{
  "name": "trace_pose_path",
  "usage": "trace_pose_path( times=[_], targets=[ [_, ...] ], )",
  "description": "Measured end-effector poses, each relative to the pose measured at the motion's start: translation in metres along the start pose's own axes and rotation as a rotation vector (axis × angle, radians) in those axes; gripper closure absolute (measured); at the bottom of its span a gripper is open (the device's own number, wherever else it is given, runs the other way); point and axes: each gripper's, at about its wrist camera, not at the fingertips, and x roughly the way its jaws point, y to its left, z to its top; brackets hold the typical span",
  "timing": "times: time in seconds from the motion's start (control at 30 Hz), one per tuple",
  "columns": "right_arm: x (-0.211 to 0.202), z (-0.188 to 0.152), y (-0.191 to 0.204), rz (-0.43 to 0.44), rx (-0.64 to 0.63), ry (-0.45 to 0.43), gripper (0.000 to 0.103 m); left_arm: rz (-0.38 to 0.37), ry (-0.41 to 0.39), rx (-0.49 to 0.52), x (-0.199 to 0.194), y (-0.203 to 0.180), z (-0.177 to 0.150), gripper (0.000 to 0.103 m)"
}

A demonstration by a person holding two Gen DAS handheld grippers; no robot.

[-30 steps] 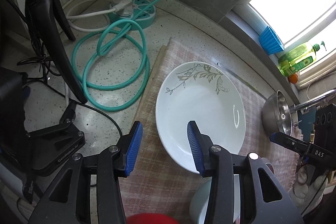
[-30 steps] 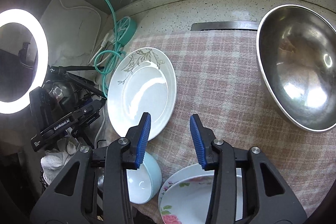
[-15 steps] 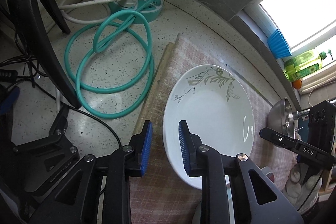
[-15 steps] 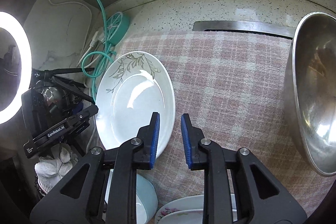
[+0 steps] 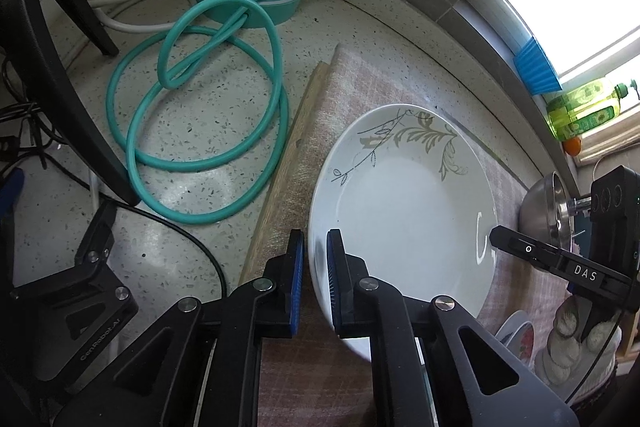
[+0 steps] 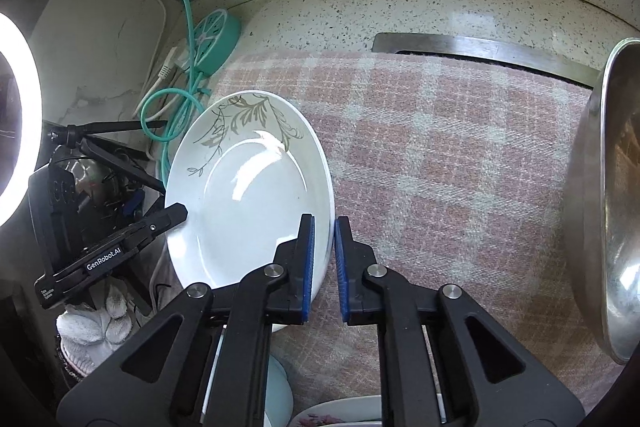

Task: Organize plates and bowls
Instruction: 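Close the right gripper on the leaf-pattern plate rim and lift it, then carry the leaf-pattern plate over and lower it onto the plate stack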

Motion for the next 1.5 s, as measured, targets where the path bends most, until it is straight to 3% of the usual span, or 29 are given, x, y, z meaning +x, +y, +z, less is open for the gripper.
trace_pose_path(
  times=[0.23,0.77,1.13,1.5],
  targets=[
    [0.004,0.002,0.008,-0.059,-0.047,-0.006,0.093,0.003,0.001,-0.018,0.002,-0.002,0.003,0.093],
    [-0.024,-0.005,0.003,-0.039,-0.04,-0.059,0.092,0.019,-0.062,0.014,-0.016,-0.021,0.003,0.093],
    [-0.072,-0.025,0.003,0.013,-0.08,-0.109,0.092,0.001,-0.134,0.037,-0.052,-0.047,-0.013,0.093],
    [-0.119,-0.066,-0.002,0.036,-0.108,-0.12,0.092,-0.043,-0.165,0.04,-0.076,-0.074,-0.047,0.093]
  ],
)
